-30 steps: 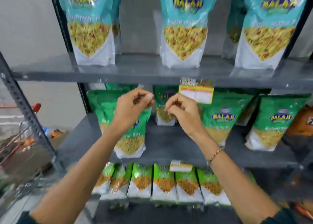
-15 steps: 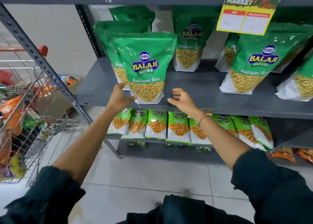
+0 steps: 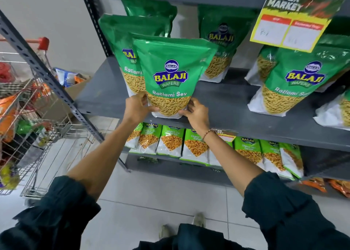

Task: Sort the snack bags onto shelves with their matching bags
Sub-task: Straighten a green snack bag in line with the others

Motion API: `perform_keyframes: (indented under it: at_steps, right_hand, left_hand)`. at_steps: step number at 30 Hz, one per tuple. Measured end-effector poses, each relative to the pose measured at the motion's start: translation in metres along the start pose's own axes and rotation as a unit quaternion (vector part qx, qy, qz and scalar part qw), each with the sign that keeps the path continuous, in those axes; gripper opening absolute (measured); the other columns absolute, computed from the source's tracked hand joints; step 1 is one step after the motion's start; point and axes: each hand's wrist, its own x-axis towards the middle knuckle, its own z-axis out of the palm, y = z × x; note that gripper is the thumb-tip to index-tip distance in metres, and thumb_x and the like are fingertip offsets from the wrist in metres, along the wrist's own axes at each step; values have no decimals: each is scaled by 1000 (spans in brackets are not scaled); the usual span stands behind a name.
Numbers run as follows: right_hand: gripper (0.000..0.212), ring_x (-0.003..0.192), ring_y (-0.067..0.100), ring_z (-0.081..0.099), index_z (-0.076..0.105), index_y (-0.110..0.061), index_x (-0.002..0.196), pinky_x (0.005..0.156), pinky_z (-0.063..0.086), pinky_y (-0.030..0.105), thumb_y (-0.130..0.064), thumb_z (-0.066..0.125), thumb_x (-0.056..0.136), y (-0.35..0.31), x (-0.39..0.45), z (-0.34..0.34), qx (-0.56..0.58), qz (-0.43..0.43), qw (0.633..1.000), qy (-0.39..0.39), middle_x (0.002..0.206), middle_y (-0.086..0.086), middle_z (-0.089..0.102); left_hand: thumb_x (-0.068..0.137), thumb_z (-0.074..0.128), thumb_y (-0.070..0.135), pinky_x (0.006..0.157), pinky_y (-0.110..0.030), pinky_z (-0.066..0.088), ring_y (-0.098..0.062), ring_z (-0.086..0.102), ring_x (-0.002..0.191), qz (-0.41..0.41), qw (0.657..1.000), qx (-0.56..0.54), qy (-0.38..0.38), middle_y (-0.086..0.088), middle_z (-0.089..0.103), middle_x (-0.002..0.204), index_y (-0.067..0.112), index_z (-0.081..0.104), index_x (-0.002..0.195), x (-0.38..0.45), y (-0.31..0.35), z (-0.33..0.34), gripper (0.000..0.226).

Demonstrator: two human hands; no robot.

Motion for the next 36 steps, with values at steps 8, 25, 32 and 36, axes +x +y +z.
perform_keyframes:
  at_steps: [8,25,32,36]
  right_hand:
    - [49,98,19,63,56,0,112,82,54,20,2,75,67,14,22,-95,20,5,998,56,106,12,66]
    - [42,90,10,62,60,-2,109,72,46,3,4,72,69,38,48,-124,0,12,997,72,103,5,66]
    - [40,95,13,63,60,-5,110,88,48,25,1,71,71,39,48,-123,-7,18,996,82,109,9,68]
    - [40,96,14,63,60,-6,110,89,49,27,0,71,72,40,46,-124,-14,14,996,88,110,10,68]
  left_hand:
    - [58,87,19,92,-47,53,-27,65,99,58,996,23,-59,-18,70,105,5,62,111,29,44,78,61]
    - [57,85,5,97,-44,51,-27,65,107,48,994,-31,-92,-20,68,117,-1,62,112,65,45,133,60]
    - [58,86,13,103,-46,47,-25,62,114,46,992,-28,-116,-14,66,123,6,59,117,75,40,137,65]
    - [62,84,12,105,-44,45,-26,60,117,50,992,-32,-115,-15,63,127,5,55,123,70,43,141,68]
